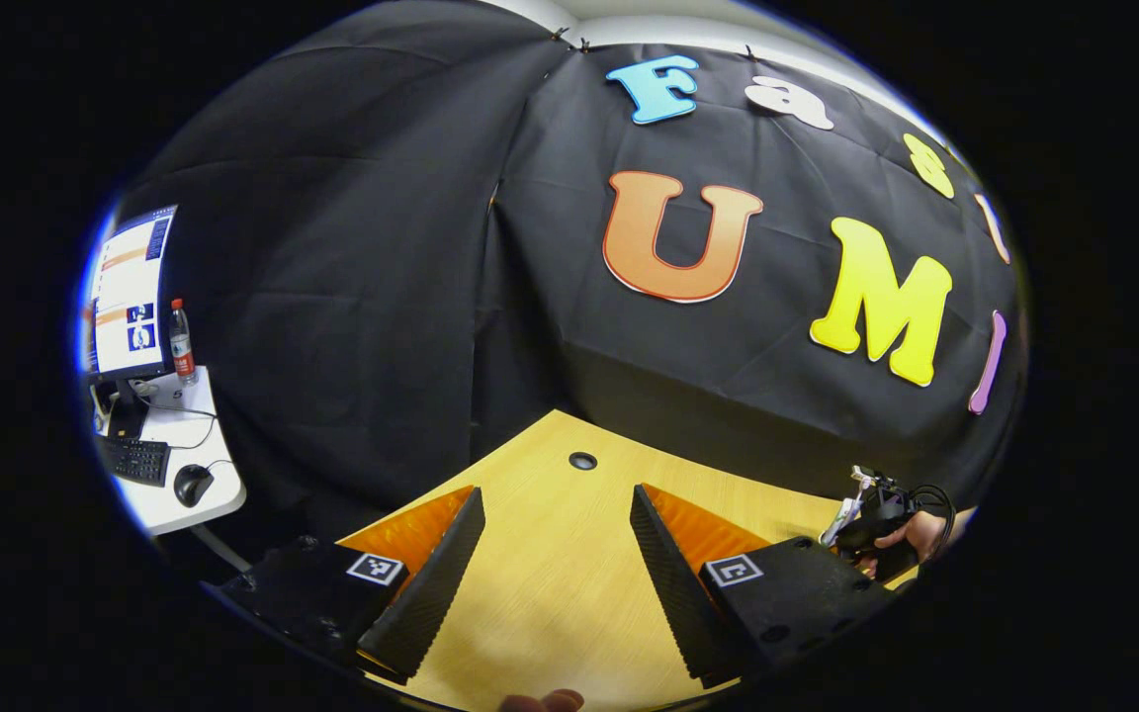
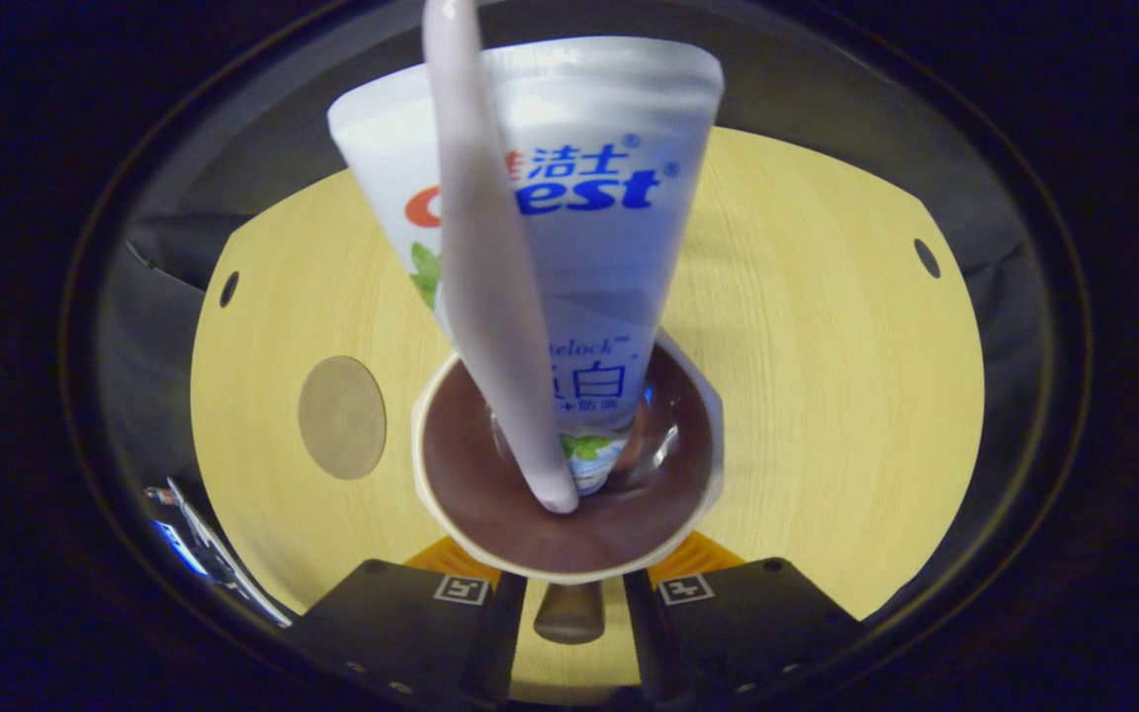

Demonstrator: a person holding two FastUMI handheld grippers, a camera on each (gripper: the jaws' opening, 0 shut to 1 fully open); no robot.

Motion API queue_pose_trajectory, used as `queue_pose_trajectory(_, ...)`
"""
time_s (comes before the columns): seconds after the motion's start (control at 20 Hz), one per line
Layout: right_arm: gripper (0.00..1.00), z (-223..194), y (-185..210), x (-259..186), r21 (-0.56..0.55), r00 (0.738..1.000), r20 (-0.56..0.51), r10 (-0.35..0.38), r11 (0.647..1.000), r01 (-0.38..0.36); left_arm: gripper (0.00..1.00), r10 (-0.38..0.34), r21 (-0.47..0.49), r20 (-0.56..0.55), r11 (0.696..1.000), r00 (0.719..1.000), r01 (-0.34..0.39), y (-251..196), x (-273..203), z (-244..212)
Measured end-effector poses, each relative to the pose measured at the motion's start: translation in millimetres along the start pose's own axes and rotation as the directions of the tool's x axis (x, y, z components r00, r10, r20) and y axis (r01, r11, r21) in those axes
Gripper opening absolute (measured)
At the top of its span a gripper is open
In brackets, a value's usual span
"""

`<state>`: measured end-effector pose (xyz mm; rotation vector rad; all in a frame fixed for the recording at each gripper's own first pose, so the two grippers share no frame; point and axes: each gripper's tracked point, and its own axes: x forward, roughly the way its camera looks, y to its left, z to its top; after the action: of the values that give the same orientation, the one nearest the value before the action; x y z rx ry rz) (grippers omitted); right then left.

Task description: Put the toothbrush and toothpaste on the desktop into the cup, then pick up the cup and place it on the coaster on the desktop.

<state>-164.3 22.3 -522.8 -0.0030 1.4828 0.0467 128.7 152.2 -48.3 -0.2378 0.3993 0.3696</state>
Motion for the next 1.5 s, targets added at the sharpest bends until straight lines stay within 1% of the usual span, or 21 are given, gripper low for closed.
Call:
queue_pose_trajectory(0.15,0.43,-0.2,-1.0,-2.1,-0.006,1.000,0.000,-0.005,1.000,0.005,0.95,-0.004,-0.008,-0.016,1.000,1.000,0.004,-1.3,-0.8,-0.8)
queue_pose_trajectory(0.25,0.37,0.0,-0.8,-4.6,-0.012,1.000,0.007,-0.010,1.000,0.010,0.95,-0.005,-0.015,-0.025,1.000,1.000,0.004,-1.1,-0.9,-1.3)
queue_pose_trajectory(0.35,0.36,-1.4,-1.6,-5.2,-0.030,1.000,0.004,-0.015,0.999,0.015,0.95,-0.008,-0.028,-0.032,1.000,0.999,0.007,-1.5,-1.4,-2.5)
queue_pose_trajectory(0.5,0.33,-2.4,-0.5,-5.9,-0.022,1.000,0.010,-0.011,1.000,0.011,0.95,-0.024,-0.041,-0.047,0.999,0.999,0.022,-1.3,-2.7,-8.2)
queue_pose_trajectory(0.6,0.34,0.2,-1.9,-7.9,0.009,0.999,0.027,-0.023,1.000,0.023,0.95,-0.033,-0.044,-0.049,0.999,0.998,0.031,-2.0,-7.2,-10.4)
queue_pose_trajectory(0.7,0.32,0.3,-2.1,-7.7,0.024,0.999,0.033,-0.024,0.999,0.024,0.95,-0.038,-0.044,-0.050,0.998,0.998,0.036,-1.3,-13.0,-13.2)
queue_pose_trajectory(0.8,0.32,1.9,0.1,-10.9,0.037,0.998,0.052,-0.017,0.999,0.015,0.95,-0.039,-0.044,-0.063,0.998,0.997,0.036,2.9,-14.6,-18.0)
queue_pose_trajectory(0.85,0.37,4.6,-0.9,-13.0,0.027,0.998,0.064,-0.025,0.999,0.023,0.95,-0.037,-0.046,-0.070,0.998,0.997,0.034,4.9,-15.6,-21.0)
queue_pose_trajectory(0.9,0.51,5.9,-0.6,-14.0,0.015,0.997,0.073,-0.031,0.999,0.030,0.95,-0.037,-0.049,-0.079,0.998,0.996,0.033,5.7,-16.2,-23.6)
queue_pose_trajectory(0.95,0.48,6.4,-0.1,-16.0,0.008,0.996,0.079,-0.035,0.999,0.034,0.95,-0.037,-0.053,-0.090,0.998,0.995,0.032,6.9,-17.0,-27.3)
queue_pose_trajectory(1.1,0.48,7.4,-0.8,-16.4,-0.011,0.994,0.094,-0.050,0.999,0.051,0.95,-0.041,-0.067,-0.115,0.997,0.992,0.033,8.1,-17.3,-35.4)
queue_pose_trajectory(1.15,0.51,7.5,-0.8,-16.6,-0.017,0.994,0.096,-0.051,0.998,0.053,0.95,-0.043,-0.070,-0.118,0.997,0.992,0.035,8.3,-16.5,-36.8)
queue_pose_trajectory(1.25,0.51,8.3,-2.4,-16.8,-0.041,0.994,0.096,-0.060,0.997,0.065,0.95,-0.047,-0.068,-0.122,0.997,0.991,0.039,8.4,-15.0,-37.4)
queue_pose_trajectory(1.3,0.46,8.6,-3.8,-17.1,-0.052,0.993,0.095,-0.071,0.996,0.076,0.95,-0.050,-0.067,-0.124,0.997,0.991,0.041,7.3,-14.7,-37.9)
queue_pose_trajectory(1.35,0.47,7.9,-3.7,-14.0,-0.055,0.993,0.090,-0.077,0.995,0.082,0.95,-0.051,-0.067,-0.129,0.997,0.990,0.043,7.1,-14.0,-40.3)
queue_pose_trajectory(1.45,0.33,6.6,-3.6,-18.4,-0.058,0.993,0.085,-0.076,0.995,0.081,0.95,-0.057,-0.073,-0.137,0.996,0.989,0.047,4.7,-12.6,-42.7)
queue_pose_trajectory(1.5,0.31,7.6,-4.2,-17.5,-0.062,0.993,0.088,-0.078,0.995,0.083,0.95,-0.060,-0.077,-0.142,0.996,0.988,0.049,3.7,-12.5,-44.4)
